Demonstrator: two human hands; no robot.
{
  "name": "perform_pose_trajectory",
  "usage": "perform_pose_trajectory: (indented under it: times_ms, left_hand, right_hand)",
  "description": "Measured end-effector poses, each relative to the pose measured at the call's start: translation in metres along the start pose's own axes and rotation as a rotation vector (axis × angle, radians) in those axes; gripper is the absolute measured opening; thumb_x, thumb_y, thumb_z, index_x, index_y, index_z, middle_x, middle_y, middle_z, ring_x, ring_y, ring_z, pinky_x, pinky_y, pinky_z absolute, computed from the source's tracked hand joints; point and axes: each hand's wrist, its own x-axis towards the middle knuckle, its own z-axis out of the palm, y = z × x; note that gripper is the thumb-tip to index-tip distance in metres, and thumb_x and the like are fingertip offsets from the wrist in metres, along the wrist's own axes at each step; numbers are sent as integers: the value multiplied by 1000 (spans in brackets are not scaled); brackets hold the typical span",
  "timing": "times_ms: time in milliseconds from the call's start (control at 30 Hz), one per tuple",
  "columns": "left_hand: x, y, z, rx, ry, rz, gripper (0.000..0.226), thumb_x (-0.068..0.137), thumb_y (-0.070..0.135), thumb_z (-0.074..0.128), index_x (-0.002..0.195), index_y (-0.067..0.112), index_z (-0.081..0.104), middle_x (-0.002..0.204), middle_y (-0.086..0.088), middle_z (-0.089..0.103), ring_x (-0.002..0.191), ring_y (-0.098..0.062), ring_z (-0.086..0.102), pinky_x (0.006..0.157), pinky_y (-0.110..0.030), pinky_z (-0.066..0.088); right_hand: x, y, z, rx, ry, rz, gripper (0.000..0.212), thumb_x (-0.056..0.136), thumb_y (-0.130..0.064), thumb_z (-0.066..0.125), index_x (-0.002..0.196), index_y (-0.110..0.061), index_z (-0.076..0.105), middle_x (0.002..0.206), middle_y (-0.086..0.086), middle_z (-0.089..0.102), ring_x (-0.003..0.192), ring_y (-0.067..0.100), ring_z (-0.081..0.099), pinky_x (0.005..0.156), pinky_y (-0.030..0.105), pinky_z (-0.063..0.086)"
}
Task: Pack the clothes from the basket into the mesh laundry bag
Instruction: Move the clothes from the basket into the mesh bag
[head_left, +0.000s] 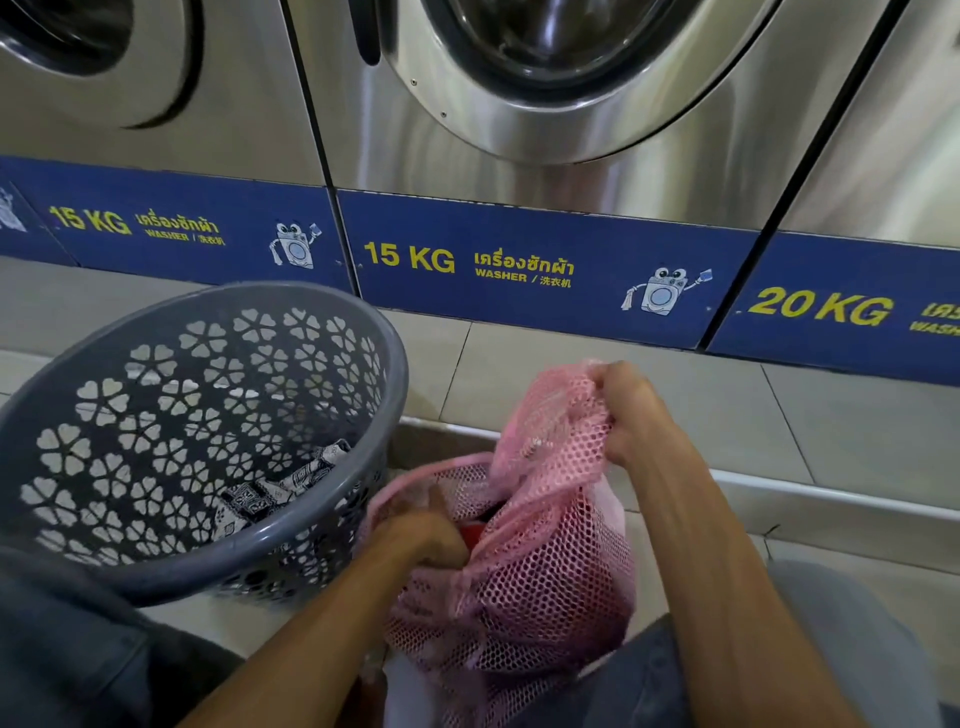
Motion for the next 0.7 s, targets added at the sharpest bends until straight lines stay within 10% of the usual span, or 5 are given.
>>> perform_pose_trajectory:
  times_ms: [100,300,433,600,700]
  left_hand:
    - [-4,4,-10,-25,-9,18,129,66,62,61,152,21,-25,164,-20,15,145,-42,28,116,-50,33]
    - [-42,26,-63,-39,27,339,67,73,62,64,127,24,62,125,4,64,104,-19,61,96,-38,53]
    - [-63,23,-122,-161,181,411,46,87,46,63,125,20,63,119,-3,66,95,-22,71,79,-43,63]
    - [-53,-22,-186,-646,350,379,14,92,15,58,101,10,68,90,-3,76,68,-15,71,56,-27,54]
    - [-14,-63,-195,-654,501,232,15,90,12,54,85,8,68,79,-5,72,59,-16,64,46,-21,44]
  right_hand:
    - [-10,-7,-1,78,-103,16,15,81,-23,48,67,-19,51,64,6,51,56,24,47,67,34,46]
    - [2,18,12,-144,-245,89,52,92,-56,56,94,-6,68,80,18,75,77,33,70,88,45,53]
    - [4,23,28,-278,-278,3,57,99,-17,61,152,-11,42,130,17,66,85,26,72,69,37,57]
    - [4,26,46,-308,-345,-75,66,107,-15,43,159,-45,16,165,13,30,112,30,66,84,42,57]
    - [8,28,60,-322,-325,-103,63,108,-18,39,159,-45,15,161,14,38,64,13,65,53,28,51]
